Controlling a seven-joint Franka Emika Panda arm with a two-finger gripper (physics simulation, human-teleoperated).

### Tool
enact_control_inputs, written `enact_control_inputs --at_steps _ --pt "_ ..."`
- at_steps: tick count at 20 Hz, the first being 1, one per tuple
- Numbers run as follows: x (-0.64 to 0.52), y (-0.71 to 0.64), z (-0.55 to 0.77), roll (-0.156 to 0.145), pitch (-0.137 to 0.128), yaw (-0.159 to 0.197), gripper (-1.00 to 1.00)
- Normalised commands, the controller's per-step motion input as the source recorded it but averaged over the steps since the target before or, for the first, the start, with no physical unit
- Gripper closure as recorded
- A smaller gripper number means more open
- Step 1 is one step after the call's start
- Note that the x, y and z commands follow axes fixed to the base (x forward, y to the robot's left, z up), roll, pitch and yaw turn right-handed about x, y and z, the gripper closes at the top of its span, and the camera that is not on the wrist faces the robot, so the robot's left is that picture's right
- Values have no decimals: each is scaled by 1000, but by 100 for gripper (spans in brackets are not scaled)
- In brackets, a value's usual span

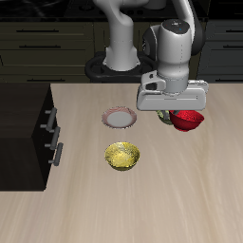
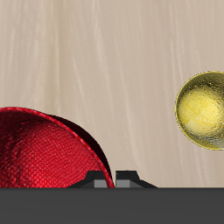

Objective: Place the red bowl on the plate

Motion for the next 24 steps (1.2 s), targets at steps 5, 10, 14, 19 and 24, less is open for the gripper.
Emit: enact_control_inputs --at_steps 5,10,14,19,24 --pt "-55 -41 166 0 -16 -10 100" --pt "-12 -33 -28 -6 4 5 100" --pt "-148 -50 84 2 -13 -9 100" --pt "-109 -20 -31 1 -6 13 100" --pt "-233 -37 -27 5 -21 34 100"
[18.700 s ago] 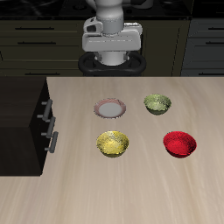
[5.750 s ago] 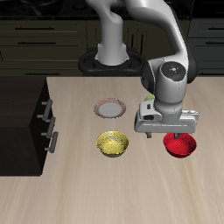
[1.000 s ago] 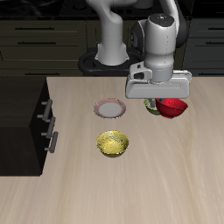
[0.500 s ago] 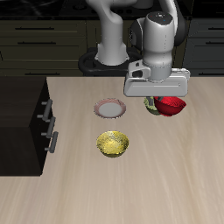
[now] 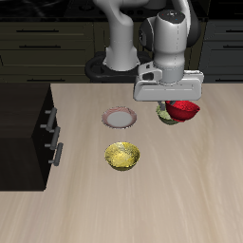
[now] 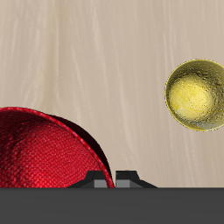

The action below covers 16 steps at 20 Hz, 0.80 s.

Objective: Place the red bowl on the plate

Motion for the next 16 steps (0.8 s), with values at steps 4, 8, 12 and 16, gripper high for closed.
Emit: enact_control_inputs --at_steps 4,8,12,16 --pt "-182 -102 -11 0 -19 -8 100" --pt "-229 -112 63 -6 -18 -2 100" --pt "-295 -175 30 -6 -9 -27 100" --pt "-144 -119 -36 3 4 -15 100"
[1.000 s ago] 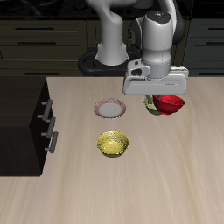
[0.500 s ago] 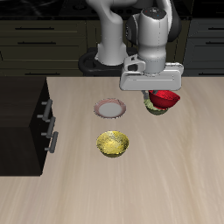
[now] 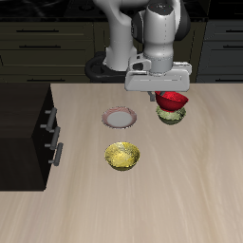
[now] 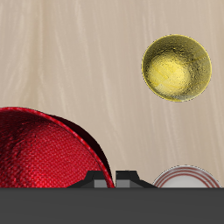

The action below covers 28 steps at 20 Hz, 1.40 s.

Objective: Place the red bowl on the plate

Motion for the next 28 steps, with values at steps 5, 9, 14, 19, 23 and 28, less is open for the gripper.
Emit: enact_control_inputs --at_steps 5,9,14,19,23,28 --pt "-304 -133 195 -11 -42 -13 100" --pt "-118 -109 -50 6 7 4 100" --pt "-182 -129 -41 -4 2 -9 100" --pt "-83 -127 5 -18 -4 -1 100" --pt "-100 -98 -68 -2 10 -3 100" --pt "-95 -76 -14 -6 16 -8 100"
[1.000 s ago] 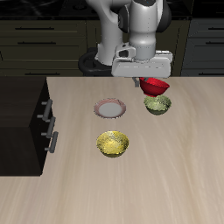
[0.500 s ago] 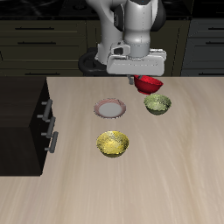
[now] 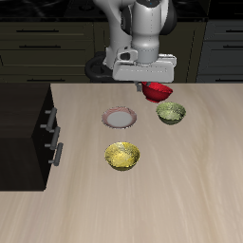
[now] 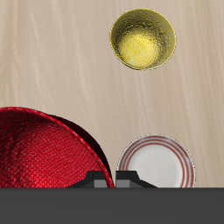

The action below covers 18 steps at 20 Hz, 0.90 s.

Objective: Place the red bowl on the plate

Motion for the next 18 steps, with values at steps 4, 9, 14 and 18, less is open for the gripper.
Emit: enact_control_inputs --at_steps 4,9,14,18 --pt "-111 -114 43 0 2 2 100" --pt "-45 -184 21 -29 6 -11 100" --pt "-65 -145 96 -36 -23 11 100" --pt "-21 -150 52 -23 -3 -10 100"
